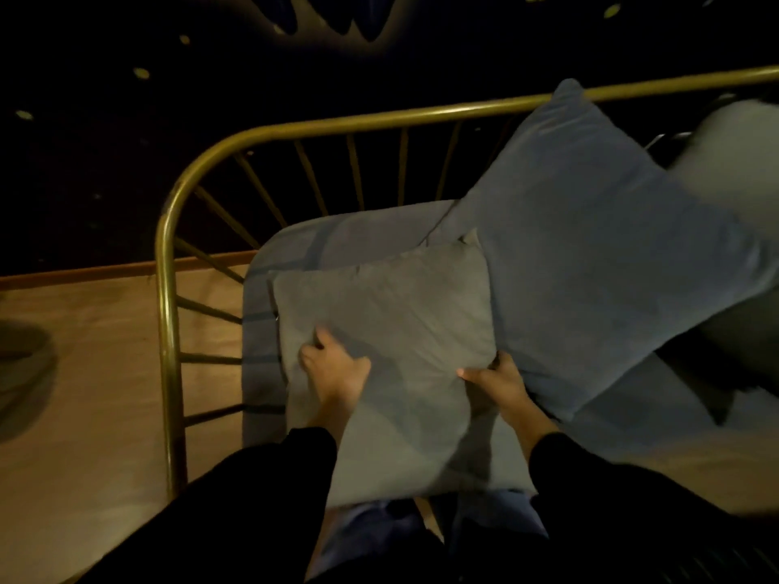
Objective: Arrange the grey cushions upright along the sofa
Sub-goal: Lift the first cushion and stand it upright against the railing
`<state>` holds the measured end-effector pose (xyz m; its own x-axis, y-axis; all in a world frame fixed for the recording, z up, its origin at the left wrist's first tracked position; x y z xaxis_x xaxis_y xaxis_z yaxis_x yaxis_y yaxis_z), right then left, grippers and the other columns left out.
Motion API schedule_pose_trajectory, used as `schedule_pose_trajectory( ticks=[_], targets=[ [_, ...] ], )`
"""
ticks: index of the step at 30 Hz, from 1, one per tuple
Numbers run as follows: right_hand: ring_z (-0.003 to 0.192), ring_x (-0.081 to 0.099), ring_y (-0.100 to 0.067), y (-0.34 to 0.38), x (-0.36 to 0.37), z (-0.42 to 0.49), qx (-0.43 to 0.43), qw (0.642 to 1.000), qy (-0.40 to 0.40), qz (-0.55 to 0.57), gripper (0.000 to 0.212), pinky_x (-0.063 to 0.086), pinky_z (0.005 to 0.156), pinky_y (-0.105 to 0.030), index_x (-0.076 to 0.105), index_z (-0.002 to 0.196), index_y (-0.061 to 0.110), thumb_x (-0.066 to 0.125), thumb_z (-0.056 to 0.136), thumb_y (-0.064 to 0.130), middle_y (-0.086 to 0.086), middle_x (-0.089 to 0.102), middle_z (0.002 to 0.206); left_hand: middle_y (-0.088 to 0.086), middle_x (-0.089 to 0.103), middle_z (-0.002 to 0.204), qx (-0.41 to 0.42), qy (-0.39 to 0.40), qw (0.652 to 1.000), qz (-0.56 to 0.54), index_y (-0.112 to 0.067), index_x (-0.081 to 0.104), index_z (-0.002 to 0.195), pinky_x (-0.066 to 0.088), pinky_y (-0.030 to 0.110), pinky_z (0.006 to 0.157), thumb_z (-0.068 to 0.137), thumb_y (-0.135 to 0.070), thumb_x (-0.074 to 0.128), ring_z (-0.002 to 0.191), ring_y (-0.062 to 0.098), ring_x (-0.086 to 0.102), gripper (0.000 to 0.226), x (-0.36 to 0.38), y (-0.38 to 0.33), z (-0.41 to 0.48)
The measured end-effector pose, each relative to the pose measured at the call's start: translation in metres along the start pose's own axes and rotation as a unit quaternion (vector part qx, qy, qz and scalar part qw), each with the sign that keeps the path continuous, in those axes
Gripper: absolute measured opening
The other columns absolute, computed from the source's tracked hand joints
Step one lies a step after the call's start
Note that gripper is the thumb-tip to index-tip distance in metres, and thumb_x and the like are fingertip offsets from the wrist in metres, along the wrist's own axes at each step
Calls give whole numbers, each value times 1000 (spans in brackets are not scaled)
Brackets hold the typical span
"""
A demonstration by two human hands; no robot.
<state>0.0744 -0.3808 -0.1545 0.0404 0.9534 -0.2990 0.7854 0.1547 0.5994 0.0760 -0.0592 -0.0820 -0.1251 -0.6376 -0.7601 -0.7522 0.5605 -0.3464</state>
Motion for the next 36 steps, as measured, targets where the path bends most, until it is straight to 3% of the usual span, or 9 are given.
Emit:
schedule_pose_trajectory(
  ticks=[4, 8, 10, 12, 19, 26, 30, 34, 36],
  targets=[
    [103, 61, -28, 19, -102, -4, -18, 978, -199, 50, 35, 44, 81, -33, 59, 107, -3, 72, 84, 19, -15, 63, 106, 23, 41, 144, 219, -2, 975, -48, -2, 38, 146, 27, 40, 120, 76, -9, 67, 137, 38, 38, 76, 14, -126, -1],
    [120, 53, -32, 25, -199, -8, -16, 922, -365, 127, 78, 48, 100, -46, 46, 134, -4, 81, 74, 32, -17, 49, 136, 17, 37, 152, 275, 113, 953, -49, -8, 31, 151, 33, 39, 118, 81, -30, 73, 141, 32, 39, 85, 55, -239, 21],
    [130, 48, -37, 29, -220, 5, -14, 929, -341, 142, 99, 45, 105, -51, 37, 144, 3, 84, 66, 42, -16, 42, 146, 13, 45, 149, 300, 159, 939, -56, -11, 38, 148, 41, 44, 113, 70, -50, 76, 136, 30, 46, 95, 72, -286, 28],
    [134, 46, -34, 39, -235, 21, -34, 939, -292, 177, 108, 44, 107, -51, 32, 148, 12, 85, 60, 46, -11, 42, 149, 13, 48, 147, 283, 199, 934, -92, -6, 38, 146, 43, 43, 111, 67, -42, 84, 134, 28, 49, 98, 89, -316, 41],
    [138, 41, -28, 43, -252, 68, -32, 950, -184, 251, 112, 42, 96, -33, 5, 155, 26, 82, 75, 23, -3, 30, 156, 2, 58, 139, 175, 334, 915, -145, -16, 36, 148, 50, 44, 103, 33, -41, 99, 124, 23, 60, 133, 145, -364, 95],
    [131, 49, -26, 42, -246, 69, -38, 929, -195, 312, 108, 48, 99, -42, 14, 153, 24, 85, 71, 19, -5, 39, 151, 7, 51, 143, 158, 292, 923, -192, -11, 33, 147, 48, 46, 105, 60, -12, 92, 127, 27, 55, 106, 140, -363, 72],
    [126, 53, -23, 55, -243, 49, -87, 914, -203, 340, 101, 46, 105, -48, 23, 151, 24, 83, 71, 11, -2, 47, 145, 8, 59, 137, 195, 292, 909, -225, -11, 43, 141, 52, 45, 100, 38, -28, 96, 124, 27, 60, 117, 118, -360, 49],
    [123, 51, -18, 99, -254, 20, -165, 906, -205, 332, 101, 43, 107, -41, 23, 148, 27, 81, 70, 0, 5, 48, 137, 4, 51, 145, 220, 260, 896, -285, -16, 35, 148, 46, 43, 108, 60, -10, 92, 129, 22, 52, 104, 78, -354, 35],
    [127, 49, -18, 138, -266, 7, -211, 906, -203, 305, 108, 43, 107, -39, 21, 148, 29, 84, 65, 0, 4, 46, 140, 3, 52, 145, 224, 242, 884, -331, -15, 35, 149, 44, 40, 109, 55, -14, 94, 128, 19, 53, 110, 53, -348, 27]
  ],
)
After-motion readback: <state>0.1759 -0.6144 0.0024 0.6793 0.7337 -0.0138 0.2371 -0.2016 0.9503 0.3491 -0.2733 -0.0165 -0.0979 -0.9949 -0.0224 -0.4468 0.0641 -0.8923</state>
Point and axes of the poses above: each hand's wrist, its own z-axis towards the middle knuckle, its own x-axis out of the palm, y = z × x, the point moved 10 cm from there along z, towards the middle knuckle
